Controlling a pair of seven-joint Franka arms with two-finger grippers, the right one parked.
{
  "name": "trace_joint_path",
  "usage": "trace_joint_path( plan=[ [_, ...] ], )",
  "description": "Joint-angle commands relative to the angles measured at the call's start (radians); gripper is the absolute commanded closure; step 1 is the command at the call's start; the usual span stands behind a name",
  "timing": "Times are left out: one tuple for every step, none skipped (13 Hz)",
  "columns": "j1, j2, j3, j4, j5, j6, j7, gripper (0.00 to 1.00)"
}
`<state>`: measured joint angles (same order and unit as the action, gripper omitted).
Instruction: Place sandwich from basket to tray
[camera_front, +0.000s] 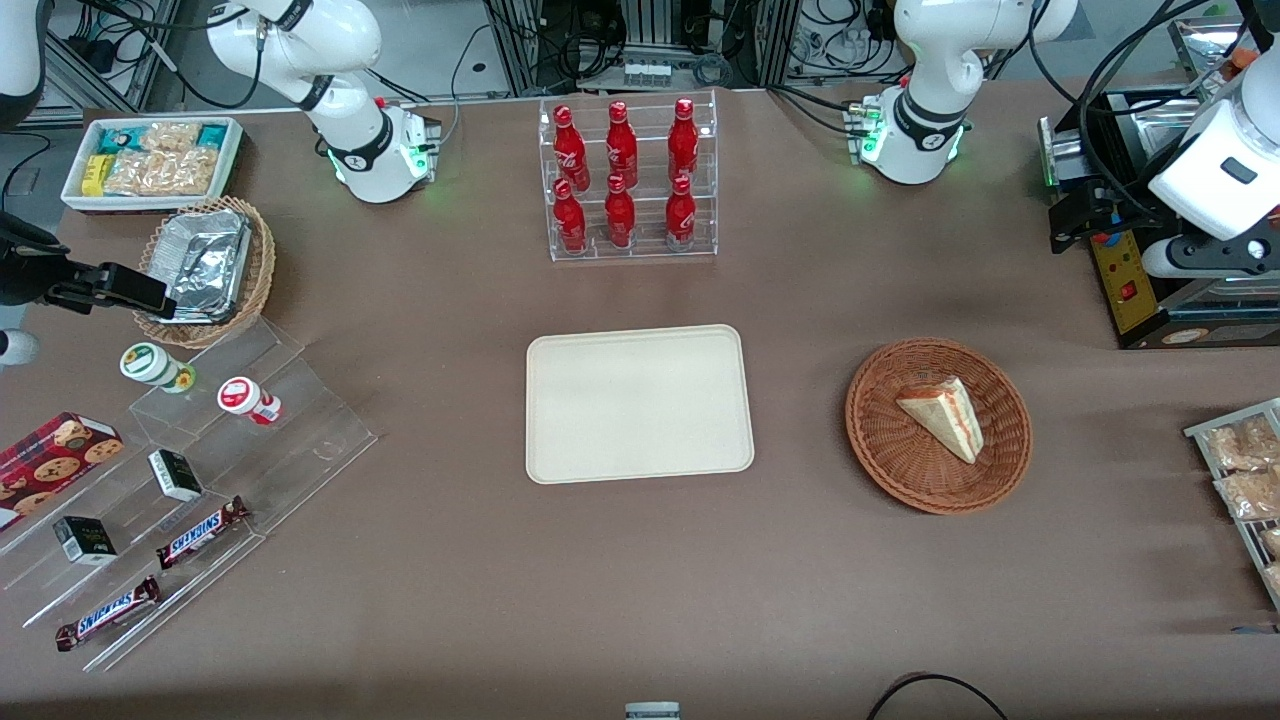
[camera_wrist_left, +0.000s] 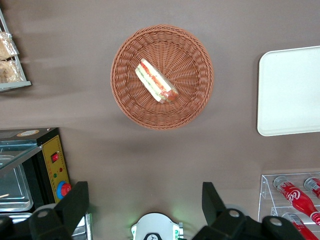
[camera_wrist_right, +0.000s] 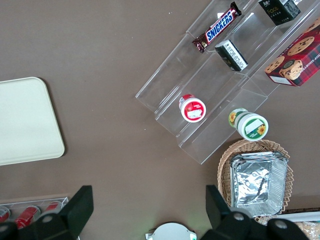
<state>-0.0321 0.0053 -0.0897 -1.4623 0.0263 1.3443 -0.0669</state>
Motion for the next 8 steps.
trace_joint_path(
  plan=[
    [-0.009,-0.002,0.01,-0.007,-0.014,0.018,-0.01,0.0],
    [-0.009,0.001,0.01,-0.006,-0.013,0.022,-0.01,0.0],
    [-0.008,0.001,0.01,-0.006,-0.014,0.033,-0.01,0.0],
    [-0.006,0.002,0.011,-0.009,-0.014,0.051,-0.004,0.0],
    [-0.006,0.018,0.01,-0.009,-0.016,0.067,-0.002,0.0],
    [-0.003,0.031,0.011,-0.009,-0.016,0.073,-0.002,0.0],
    [-0.002,0.047,0.011,-0.009,-0.017,0.082,-0.002,0.0],
    [-0.002,0.061,0.011,-0.022,-0.017,0.093,-0.002,0.0]
  ],
)
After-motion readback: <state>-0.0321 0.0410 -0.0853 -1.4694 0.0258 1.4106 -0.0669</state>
